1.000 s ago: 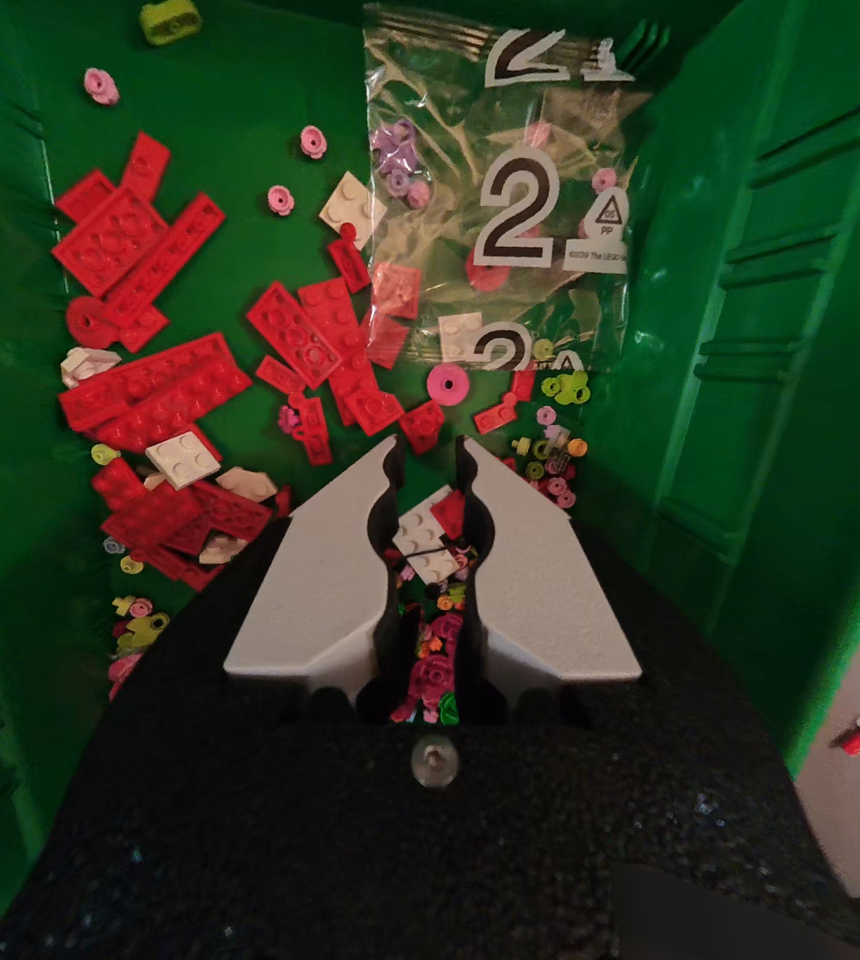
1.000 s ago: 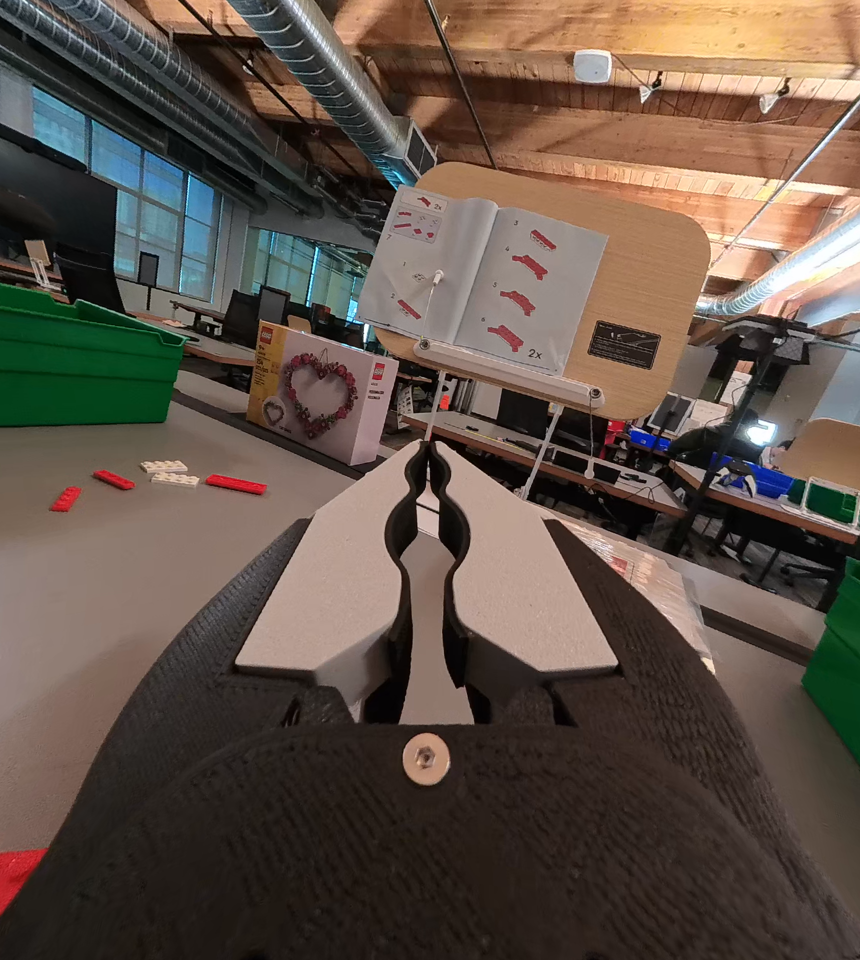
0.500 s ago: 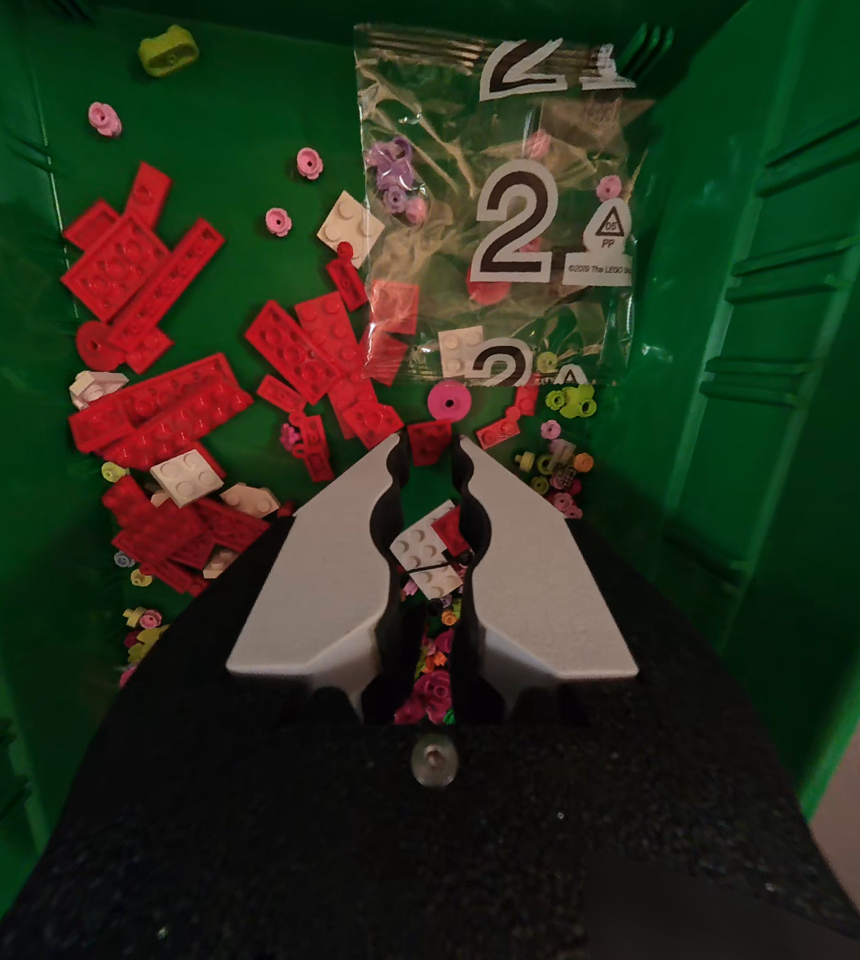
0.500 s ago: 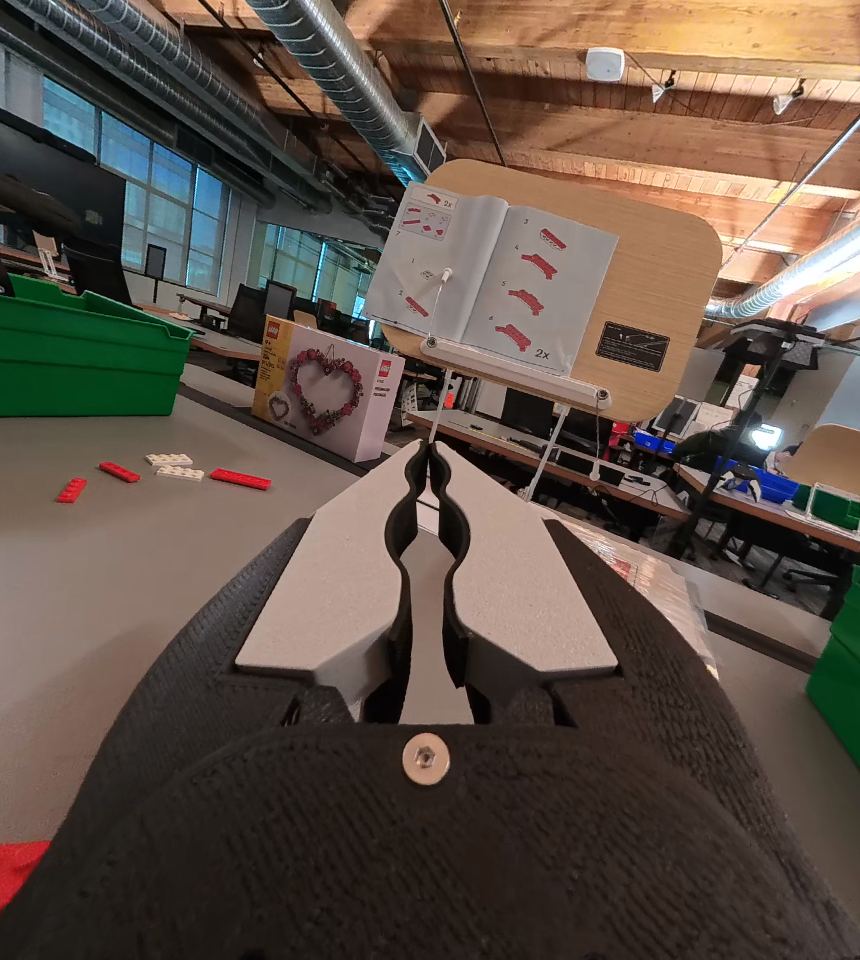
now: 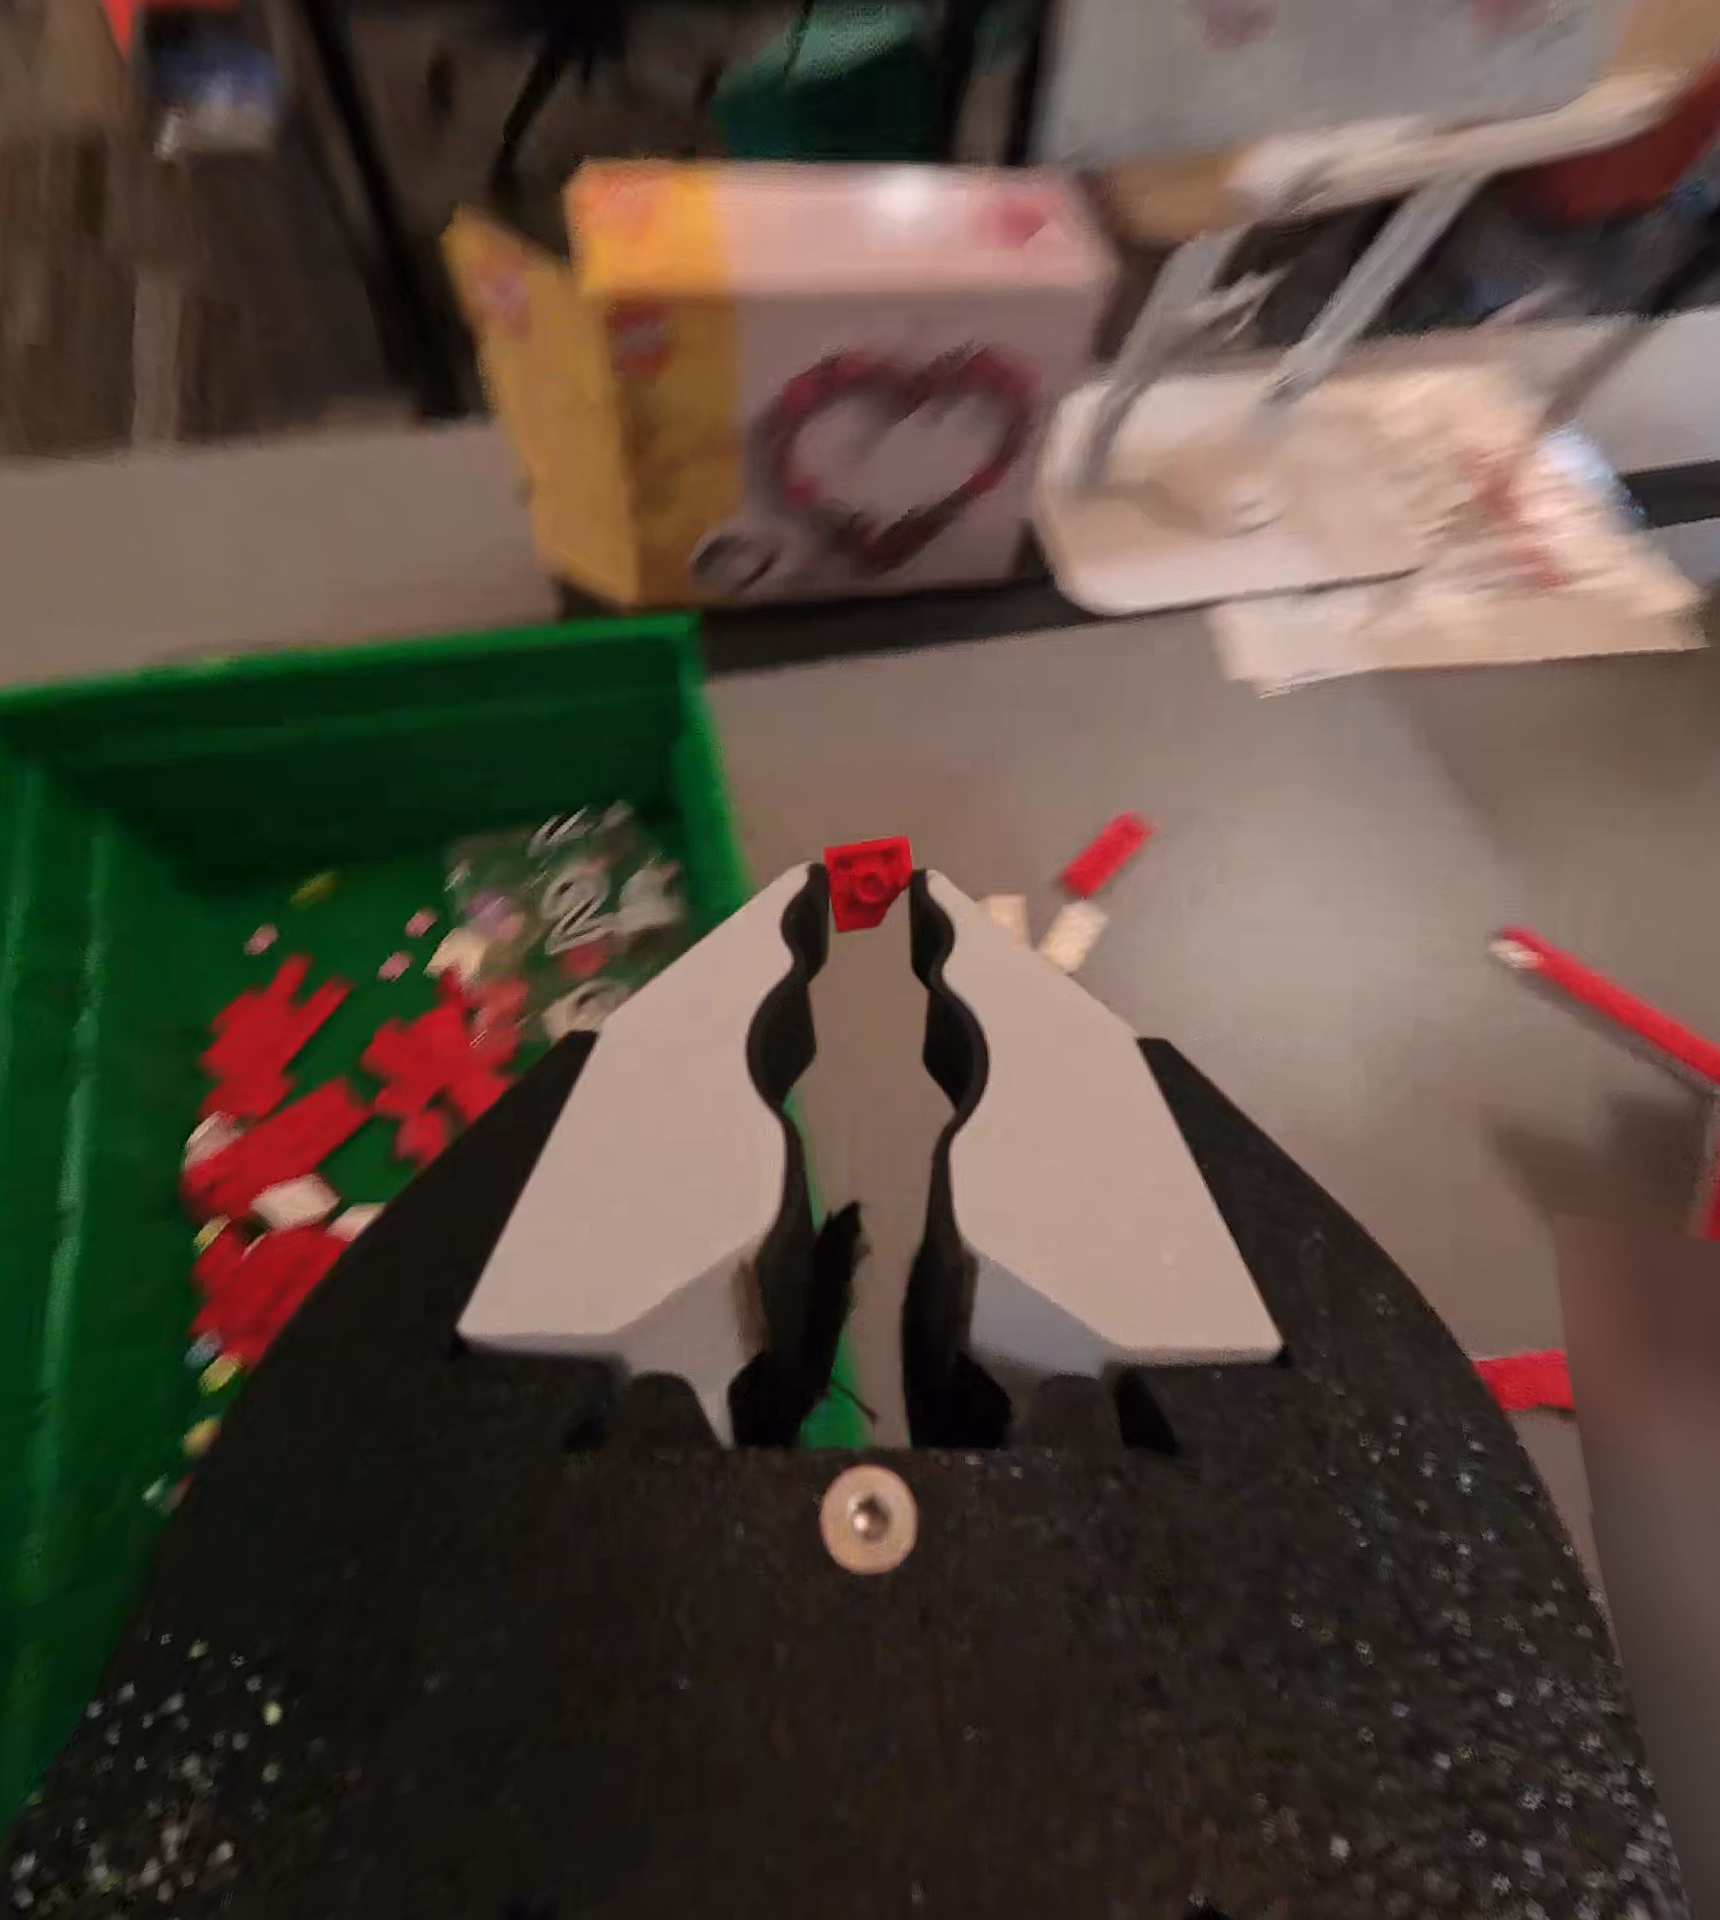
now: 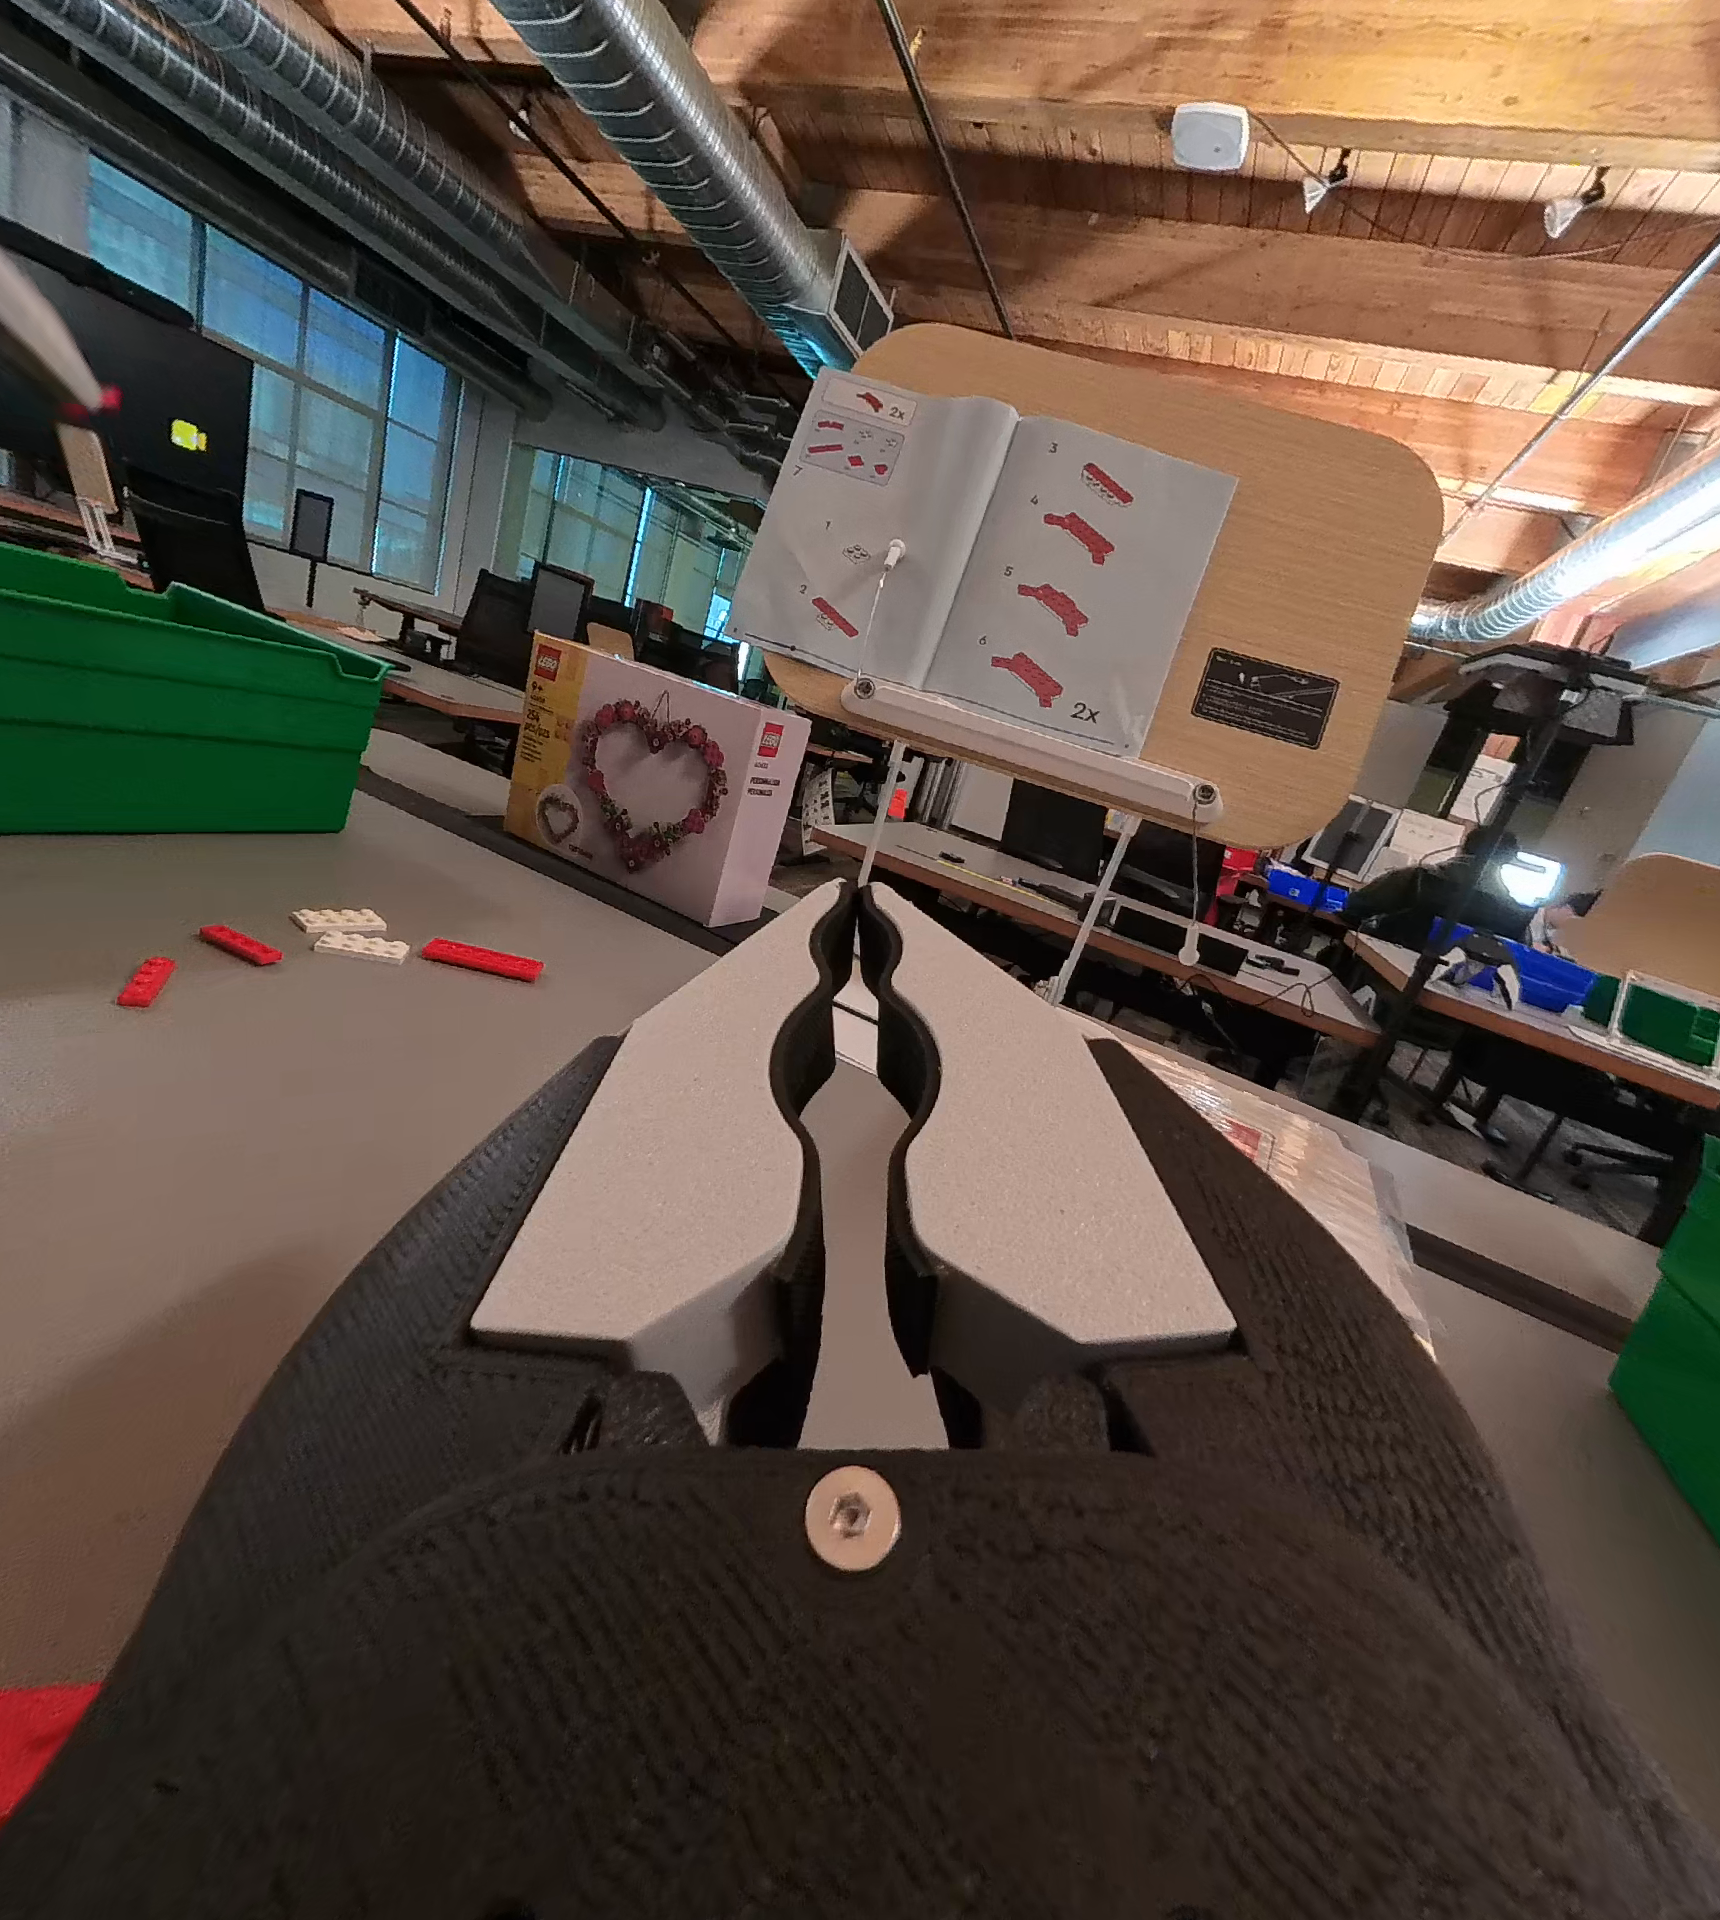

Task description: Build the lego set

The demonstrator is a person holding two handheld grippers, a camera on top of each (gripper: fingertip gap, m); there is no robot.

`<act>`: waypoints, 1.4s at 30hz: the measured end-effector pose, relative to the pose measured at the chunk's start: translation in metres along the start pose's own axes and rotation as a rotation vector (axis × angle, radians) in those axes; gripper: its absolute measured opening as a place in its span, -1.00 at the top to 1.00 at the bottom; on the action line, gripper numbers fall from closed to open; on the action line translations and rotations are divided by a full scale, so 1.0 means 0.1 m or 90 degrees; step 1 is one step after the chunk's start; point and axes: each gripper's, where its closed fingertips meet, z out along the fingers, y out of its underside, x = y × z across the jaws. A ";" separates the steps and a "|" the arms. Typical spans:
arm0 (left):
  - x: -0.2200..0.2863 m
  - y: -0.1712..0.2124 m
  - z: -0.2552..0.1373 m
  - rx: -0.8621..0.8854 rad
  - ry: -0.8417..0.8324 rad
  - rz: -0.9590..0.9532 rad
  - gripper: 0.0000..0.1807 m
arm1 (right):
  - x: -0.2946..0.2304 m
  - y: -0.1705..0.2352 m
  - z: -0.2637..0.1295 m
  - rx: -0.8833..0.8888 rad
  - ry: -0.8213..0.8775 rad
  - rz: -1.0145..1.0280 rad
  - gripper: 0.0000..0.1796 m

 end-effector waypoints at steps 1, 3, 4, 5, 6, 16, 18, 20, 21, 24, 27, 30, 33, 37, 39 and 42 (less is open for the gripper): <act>0.24 -0.08 -0.08 0.045 0.026 0.020 0.85 | 0.00 0.00 0.00 0.000 -0.001 -0.001 1.00; 0.71 -0.15 -0.19 0.127 0.071 0.080 0.85 | -0.01 0.00 0.00 0.000 -0.003 -0.002 1.00; 0.91 -0.13 -0.22 0.159 0.083 0.107 0.85 | -0.02 0.00 0.00 0.000 -0.004 -0.003 1.00; 1.09 -0.10 -0.24 0.190 0.093 0.135 0.85 | -0.02 0.00 0.00 0.000 -0.005 -0.004 1.00; 1.28 -0.04 -0.24 0.214 0.106 0.169 0.85 | -0.02 -0.01 0.00 0.000 -0.006 -0.005 1.00; 2.19 1.04 -0.12 0.351 0.128 0.375 0.85 | -0.71 -0.22 -0.04 0.007 -0.284 0.113 0.95; 2.30 1.22 -0.09 0.367 0.081 0.517 0.85 | -1.09 -0.31 -0.15 -0.035 -0.445 0.223 0.88; 2.42 1.36 -0.07 0.374 0.060 0.618 0.85 | -1.36 -0.28 -0.26 -0.080 -0.544 0.256 0.87; 2.45 1.41 -0.05 0.374 0.045 0.654 0.85 | -1.46 -0.26 -0.31 -0.095 -0.576 0.253 0.88; 2.52 1.47 -0.03 0.374 0.027 0.721 0.85 | -1.64 -0.22 -0.38 -0.134 -0.615 0.240 0.89; 2.51 1.48 -0.02 0.370 0.003 0.750 0.85 | -1.69 -0.21 -0.35 -0.152 -0.605 0.241 0.90; 2.49 1.50 -0.01 0.365 -0.005 0.755 0.85 | -1.73 -0.19 -0.37 -0.172 -0.621 0.255 0.90; 2.50 1.51 0.00 0.360 -0.012 0.769 0.85 | -1.75 -0.15 -0.38 -0.189 -0.622 0.243 0.97; 2.51 1.51 -0.02 0.361 -0.009 0.763 0.85 | -1.74 -0.15 -0.39 -0.191 -0.625 0.239 0.96; 2.52 1.50 -0.03 0.366 -0.010 0.768 0.85 | -1.74 -0.16 -0.40 -0.191 -0.628 0.247 0.97; 2.54 1.51 -0.05 0.370 0.000 0.770 0.85 | -1.74 -0.16 -0.41 -0.195 -0.630 0.220 0.99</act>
